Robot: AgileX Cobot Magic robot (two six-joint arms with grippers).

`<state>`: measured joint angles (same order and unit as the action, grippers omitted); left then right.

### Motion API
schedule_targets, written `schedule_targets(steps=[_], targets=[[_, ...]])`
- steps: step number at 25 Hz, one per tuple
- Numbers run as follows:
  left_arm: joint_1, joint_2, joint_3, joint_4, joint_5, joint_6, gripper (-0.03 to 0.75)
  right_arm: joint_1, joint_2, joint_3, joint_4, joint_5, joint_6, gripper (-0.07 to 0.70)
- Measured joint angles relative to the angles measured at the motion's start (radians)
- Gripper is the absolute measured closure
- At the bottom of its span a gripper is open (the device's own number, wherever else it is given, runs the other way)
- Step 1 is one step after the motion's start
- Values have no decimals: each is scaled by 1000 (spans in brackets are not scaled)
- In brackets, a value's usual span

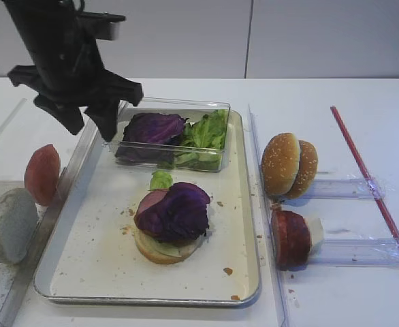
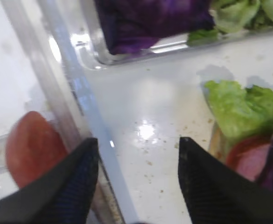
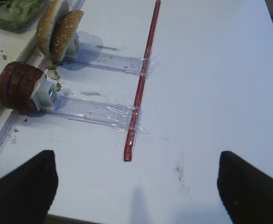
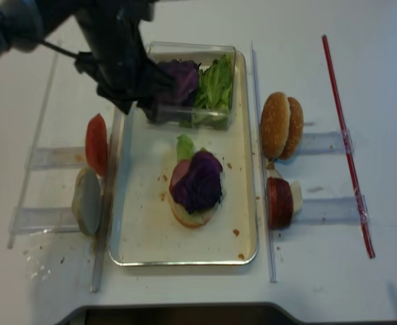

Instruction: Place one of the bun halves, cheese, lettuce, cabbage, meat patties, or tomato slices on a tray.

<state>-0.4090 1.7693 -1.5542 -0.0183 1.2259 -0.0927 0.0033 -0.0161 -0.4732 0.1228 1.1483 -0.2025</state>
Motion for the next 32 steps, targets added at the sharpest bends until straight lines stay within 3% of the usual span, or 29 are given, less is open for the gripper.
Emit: schedule_targets(steps=[8,15,23,32], targets=[[180,-72,0,24,4,10,346,0,0,0,0,0,0,-62],[268,-119,0,65,9,17,346,0,0,0,0,0,0,-62],[301,-178,5,74,13,23,346,0,0,0,0,0,0,-62],[301,-360,236,72,13,29,346,0,0,0,0,0,0,-62]])
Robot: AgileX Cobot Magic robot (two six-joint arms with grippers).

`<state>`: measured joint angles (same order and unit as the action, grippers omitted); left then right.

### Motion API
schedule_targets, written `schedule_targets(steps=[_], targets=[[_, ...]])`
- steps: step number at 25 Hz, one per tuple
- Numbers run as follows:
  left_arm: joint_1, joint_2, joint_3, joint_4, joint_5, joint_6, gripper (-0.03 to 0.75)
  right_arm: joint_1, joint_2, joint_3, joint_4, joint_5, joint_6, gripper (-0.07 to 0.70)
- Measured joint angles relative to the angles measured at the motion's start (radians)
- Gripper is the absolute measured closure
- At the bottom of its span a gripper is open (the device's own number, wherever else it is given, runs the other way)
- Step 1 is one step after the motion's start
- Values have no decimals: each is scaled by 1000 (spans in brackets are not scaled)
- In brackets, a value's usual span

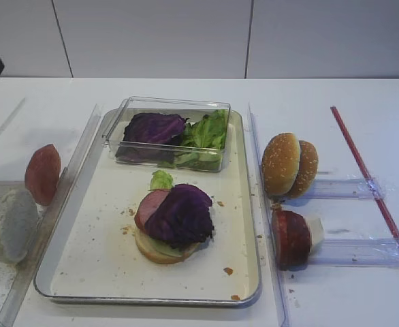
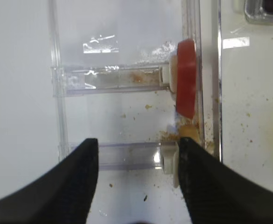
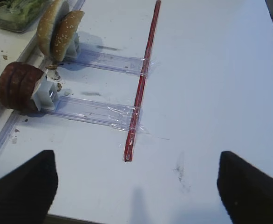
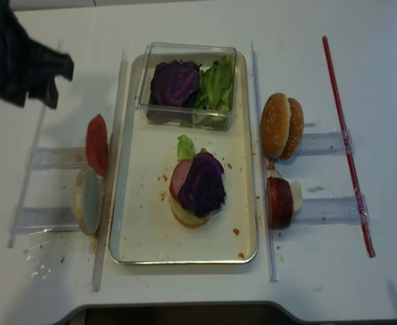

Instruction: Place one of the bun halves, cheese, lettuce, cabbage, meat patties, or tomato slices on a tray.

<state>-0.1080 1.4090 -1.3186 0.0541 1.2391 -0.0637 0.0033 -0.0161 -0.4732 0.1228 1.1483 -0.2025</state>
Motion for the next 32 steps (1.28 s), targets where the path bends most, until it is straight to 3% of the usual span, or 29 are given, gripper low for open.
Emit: schedule_targets(steps=[14,32], targets=[[0,-429,378,-34,4,1,346,0,0,0,0,0,2,-62],[0,-849,668,-54,13,5,346,0,0,0,0,0,6,-62]])
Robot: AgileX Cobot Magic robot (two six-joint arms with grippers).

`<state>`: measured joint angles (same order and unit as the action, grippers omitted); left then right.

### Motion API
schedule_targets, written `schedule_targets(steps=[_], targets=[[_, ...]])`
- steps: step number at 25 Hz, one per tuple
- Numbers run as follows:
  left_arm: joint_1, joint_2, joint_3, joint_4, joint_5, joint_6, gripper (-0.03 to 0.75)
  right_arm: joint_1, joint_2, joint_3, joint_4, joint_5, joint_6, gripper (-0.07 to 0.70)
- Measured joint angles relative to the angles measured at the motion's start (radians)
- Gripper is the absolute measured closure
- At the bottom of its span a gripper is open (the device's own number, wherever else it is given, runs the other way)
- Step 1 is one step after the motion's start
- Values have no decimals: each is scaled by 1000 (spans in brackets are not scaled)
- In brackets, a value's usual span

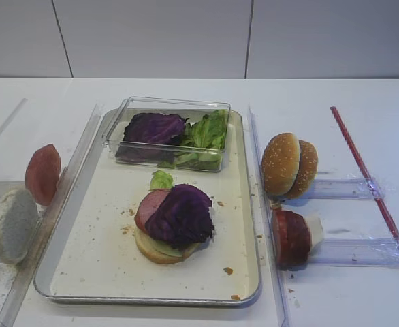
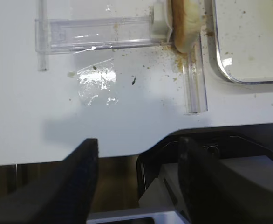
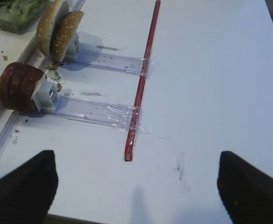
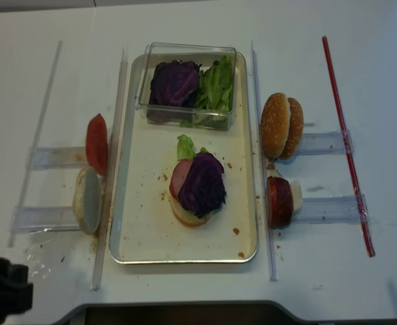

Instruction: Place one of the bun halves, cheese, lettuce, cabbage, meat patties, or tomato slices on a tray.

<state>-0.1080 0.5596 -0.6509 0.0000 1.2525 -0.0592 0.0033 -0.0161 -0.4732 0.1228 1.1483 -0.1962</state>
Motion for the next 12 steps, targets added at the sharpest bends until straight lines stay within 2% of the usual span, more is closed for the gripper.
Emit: schedule_targets(steps=[4,12], targets=[[0,-85,42,0,4,3,348,0,0,0,0,0,0,-62],[0,-257,43,0,8,24,353,0,0,0,0,0,0,-62]])
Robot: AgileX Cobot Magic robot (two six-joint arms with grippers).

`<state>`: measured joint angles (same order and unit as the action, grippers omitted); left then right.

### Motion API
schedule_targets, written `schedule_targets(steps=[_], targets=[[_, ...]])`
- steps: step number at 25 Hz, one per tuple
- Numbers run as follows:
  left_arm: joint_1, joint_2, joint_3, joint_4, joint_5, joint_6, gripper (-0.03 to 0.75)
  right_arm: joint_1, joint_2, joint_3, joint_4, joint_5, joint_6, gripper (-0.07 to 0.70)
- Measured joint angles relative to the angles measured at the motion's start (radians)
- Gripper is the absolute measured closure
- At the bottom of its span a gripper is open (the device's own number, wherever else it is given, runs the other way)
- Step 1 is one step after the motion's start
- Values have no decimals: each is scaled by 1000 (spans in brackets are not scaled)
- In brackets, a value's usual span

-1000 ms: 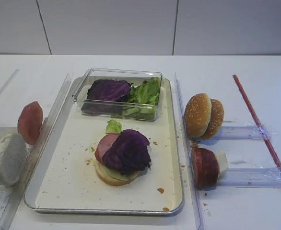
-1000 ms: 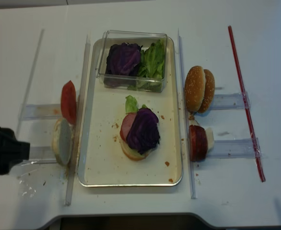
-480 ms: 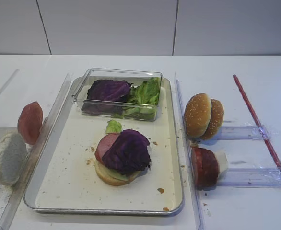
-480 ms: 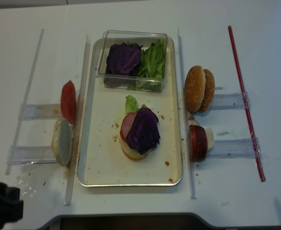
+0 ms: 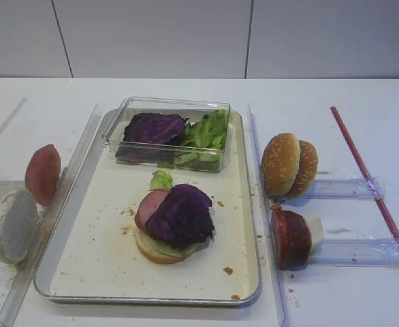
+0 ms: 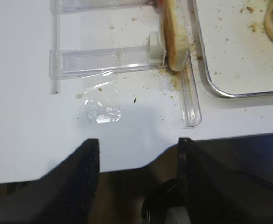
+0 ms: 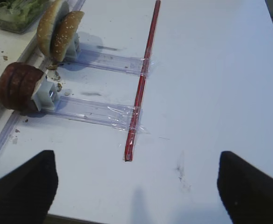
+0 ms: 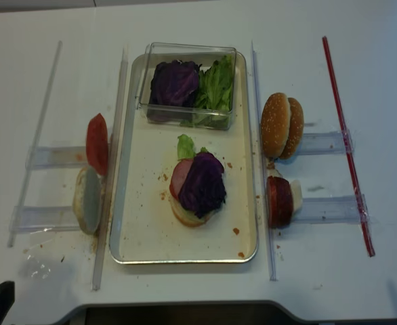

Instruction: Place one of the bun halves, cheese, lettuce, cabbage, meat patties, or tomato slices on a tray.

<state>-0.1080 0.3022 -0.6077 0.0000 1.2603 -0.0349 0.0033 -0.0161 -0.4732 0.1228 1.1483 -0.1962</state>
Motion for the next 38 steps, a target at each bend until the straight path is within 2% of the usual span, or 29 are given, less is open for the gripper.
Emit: schedule_targets(steps=[7,12,15,24,38], targets=[[0,-139,5,0,6,8,353,0,0,0,0,0,0,-62],[0,-247,75,-5,10,10,353,0,0,0,0,0,0,-62],[0,-306,84,-16,6,12,353,0,0,0,0,0,0,-62],[0,-318,127,-32,-74,29,354,0,0,0,0,0,0,-62],[0,-318,128,-34,-82,45,354,0,0,2,0,0,0,-62]])
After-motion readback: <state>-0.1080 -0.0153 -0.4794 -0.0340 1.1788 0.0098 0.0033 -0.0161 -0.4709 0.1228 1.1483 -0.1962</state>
